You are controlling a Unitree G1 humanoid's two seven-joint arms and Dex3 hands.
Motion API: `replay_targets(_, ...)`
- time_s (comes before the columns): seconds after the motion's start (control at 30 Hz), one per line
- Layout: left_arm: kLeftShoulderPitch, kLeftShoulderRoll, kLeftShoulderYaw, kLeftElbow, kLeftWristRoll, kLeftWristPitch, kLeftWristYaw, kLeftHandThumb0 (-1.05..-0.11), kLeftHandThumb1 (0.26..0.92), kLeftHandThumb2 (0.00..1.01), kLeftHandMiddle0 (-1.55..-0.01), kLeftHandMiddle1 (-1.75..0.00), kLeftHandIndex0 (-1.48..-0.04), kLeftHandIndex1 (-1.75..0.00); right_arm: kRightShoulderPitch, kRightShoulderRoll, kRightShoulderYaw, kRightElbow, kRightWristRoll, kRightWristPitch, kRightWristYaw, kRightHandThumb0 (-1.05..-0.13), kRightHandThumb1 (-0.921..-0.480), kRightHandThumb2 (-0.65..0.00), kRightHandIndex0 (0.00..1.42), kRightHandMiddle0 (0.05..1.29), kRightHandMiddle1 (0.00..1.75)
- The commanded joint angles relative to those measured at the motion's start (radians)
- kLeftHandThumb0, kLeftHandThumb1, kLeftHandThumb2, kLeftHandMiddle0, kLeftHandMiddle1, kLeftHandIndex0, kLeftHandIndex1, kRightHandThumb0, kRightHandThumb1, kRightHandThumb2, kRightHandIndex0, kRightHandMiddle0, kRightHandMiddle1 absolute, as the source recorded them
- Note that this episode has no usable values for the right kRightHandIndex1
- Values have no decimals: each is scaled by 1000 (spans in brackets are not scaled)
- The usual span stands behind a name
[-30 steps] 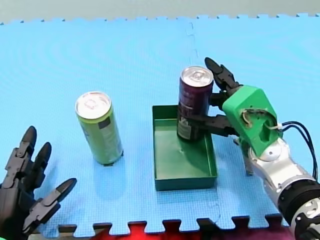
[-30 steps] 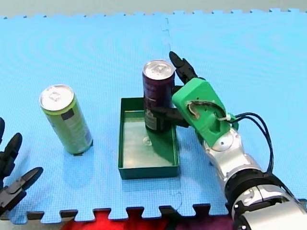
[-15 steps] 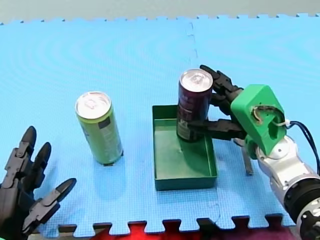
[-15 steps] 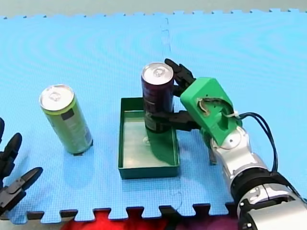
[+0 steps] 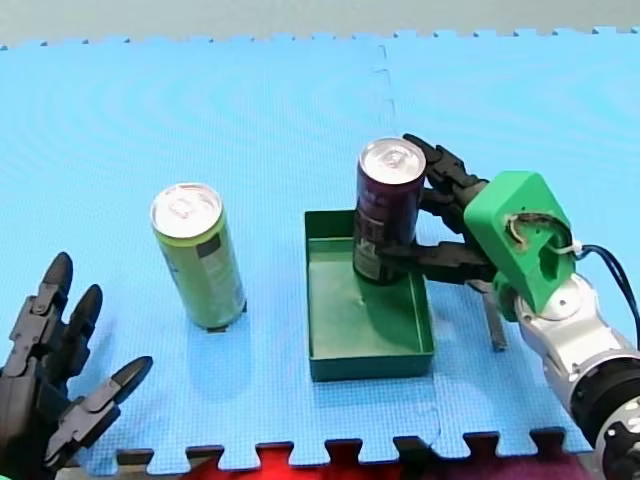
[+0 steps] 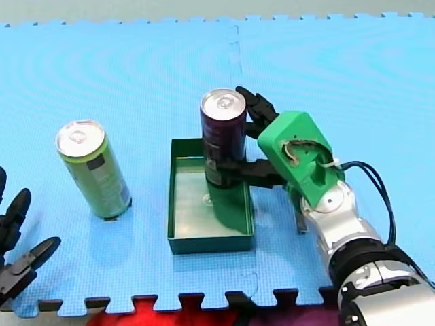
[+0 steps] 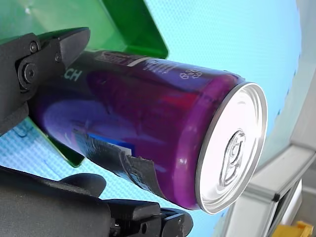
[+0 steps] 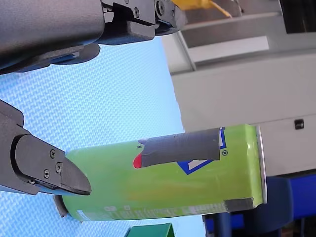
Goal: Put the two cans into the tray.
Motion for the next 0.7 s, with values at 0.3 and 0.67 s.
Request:
replay_targets(0.3,-2,5,7,0,-10,4,-12,-1048,857,0,-244,-1,-143,-1,-3,-49,-18,2,14,-10,27,-1048,-748,-5,49,95,0)
replay_targets(0.67,-4,10,11,-1,-12,9,-16,-1048,856,0,-246,-2,-144,0,-2,-100,-40,8,25,6,39,-1048,-749,-3,46,98,1)
